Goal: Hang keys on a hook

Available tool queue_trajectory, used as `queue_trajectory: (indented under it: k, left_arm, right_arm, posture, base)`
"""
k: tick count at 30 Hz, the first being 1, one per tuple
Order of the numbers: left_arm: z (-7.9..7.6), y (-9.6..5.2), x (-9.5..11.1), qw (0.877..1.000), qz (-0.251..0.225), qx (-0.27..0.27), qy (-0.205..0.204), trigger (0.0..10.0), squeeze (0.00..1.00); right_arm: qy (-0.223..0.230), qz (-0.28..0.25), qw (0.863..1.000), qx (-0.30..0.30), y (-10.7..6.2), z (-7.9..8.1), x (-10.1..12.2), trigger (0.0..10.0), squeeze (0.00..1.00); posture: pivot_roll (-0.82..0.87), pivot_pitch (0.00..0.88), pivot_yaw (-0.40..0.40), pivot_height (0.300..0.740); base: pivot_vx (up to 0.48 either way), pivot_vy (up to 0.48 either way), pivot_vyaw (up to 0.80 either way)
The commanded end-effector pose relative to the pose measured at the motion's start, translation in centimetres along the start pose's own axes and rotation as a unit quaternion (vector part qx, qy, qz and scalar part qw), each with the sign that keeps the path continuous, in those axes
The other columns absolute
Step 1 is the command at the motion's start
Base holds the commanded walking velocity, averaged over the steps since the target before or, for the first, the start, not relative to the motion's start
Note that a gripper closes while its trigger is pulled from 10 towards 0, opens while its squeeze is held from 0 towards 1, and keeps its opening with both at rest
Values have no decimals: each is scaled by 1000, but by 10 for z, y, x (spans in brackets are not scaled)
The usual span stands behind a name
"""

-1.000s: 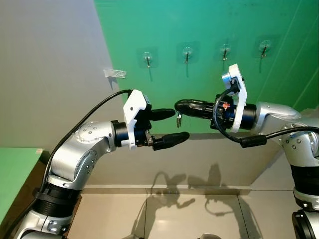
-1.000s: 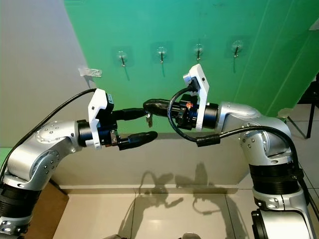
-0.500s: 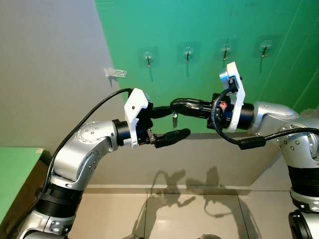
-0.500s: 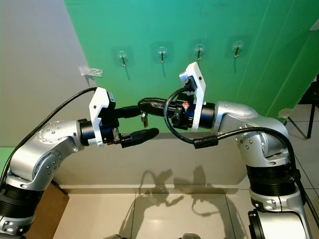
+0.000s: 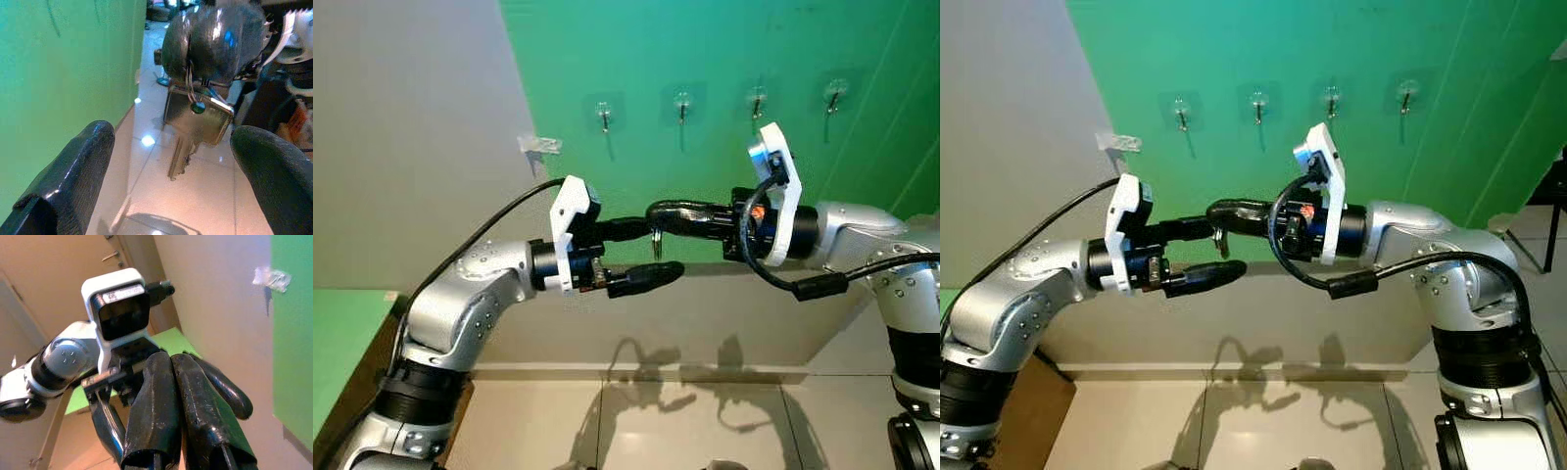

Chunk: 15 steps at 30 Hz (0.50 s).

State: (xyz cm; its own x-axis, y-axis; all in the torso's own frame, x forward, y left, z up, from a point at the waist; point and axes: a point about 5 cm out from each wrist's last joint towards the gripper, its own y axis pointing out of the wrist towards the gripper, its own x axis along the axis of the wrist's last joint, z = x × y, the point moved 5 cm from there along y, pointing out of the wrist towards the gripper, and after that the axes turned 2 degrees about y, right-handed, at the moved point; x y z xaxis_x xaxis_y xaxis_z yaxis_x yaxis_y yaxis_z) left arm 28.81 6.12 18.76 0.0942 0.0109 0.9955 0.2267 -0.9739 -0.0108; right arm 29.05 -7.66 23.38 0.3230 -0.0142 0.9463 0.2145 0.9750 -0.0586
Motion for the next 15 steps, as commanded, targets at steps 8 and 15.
queue_trajectory:
  k: [8, 15]
  left_arm:
    - [-7, -2, 10, 1000, -5, -27, 5, 10000, 1000]
    - [-7, -2, 11, 999, -3, -33, 5, 10000, 1000]
  right_arm:
    - [-10, 5, 1000, 13, 0, 7, 3, 0, 0]
    - [-10, 1, 1000, 13, 1, 7, 4, 0, 0]
  posture:
    - [-259, 2, 110, 740]
    - [-258, 8, 112, 740]
  base:
    - [0, 0, 0]
    - [0, 0, 0]
